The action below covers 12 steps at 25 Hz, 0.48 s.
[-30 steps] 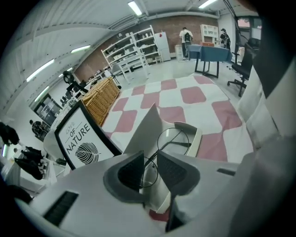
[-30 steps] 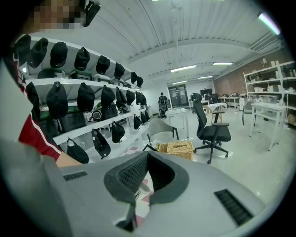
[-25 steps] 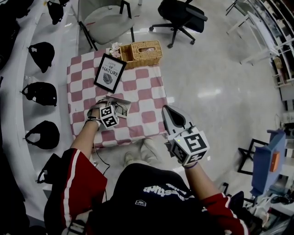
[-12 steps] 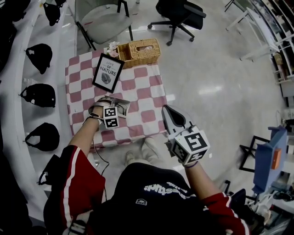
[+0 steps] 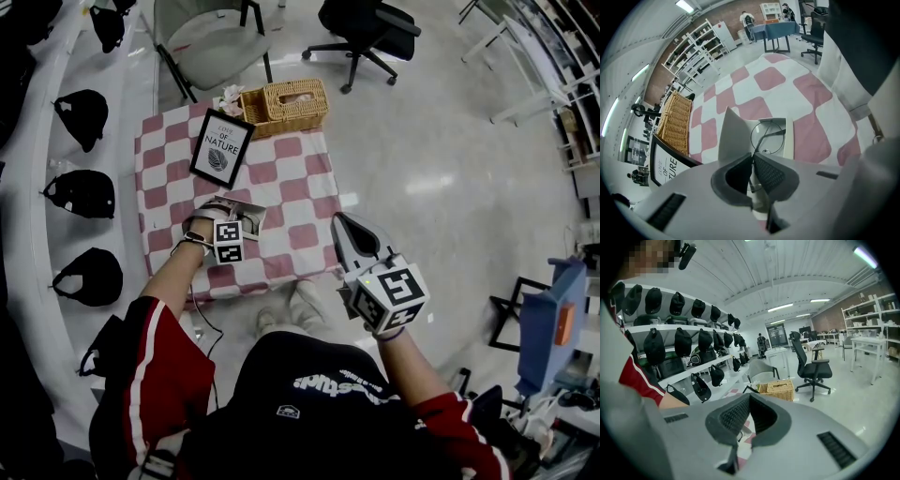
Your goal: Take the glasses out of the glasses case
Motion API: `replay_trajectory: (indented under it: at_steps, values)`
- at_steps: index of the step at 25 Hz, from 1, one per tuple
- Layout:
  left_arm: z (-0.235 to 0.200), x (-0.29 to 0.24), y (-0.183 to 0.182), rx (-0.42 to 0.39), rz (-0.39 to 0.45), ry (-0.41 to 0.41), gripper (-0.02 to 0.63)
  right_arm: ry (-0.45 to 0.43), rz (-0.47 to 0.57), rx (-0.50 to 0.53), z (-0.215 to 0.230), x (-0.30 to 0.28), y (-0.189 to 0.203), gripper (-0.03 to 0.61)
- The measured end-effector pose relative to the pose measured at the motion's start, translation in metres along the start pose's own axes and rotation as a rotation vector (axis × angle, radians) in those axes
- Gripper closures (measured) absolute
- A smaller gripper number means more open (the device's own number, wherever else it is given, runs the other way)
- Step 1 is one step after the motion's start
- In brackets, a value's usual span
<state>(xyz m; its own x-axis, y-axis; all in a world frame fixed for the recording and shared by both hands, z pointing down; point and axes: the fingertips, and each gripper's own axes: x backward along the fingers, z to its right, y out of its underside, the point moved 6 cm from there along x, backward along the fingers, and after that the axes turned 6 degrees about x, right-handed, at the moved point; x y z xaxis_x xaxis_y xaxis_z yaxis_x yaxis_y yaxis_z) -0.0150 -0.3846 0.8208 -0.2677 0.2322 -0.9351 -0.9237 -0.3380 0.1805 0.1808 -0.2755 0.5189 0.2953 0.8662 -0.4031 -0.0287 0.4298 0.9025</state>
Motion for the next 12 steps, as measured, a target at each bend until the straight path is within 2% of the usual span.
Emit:
replay_trajectory:
  at_steps: [12]
  values:
    - [-0.006,0.018,0.006,0.068,0.042,-0.038,0.604,-0.003,0.012,-0.017,-0.001,0.0,-0.003,0.581]
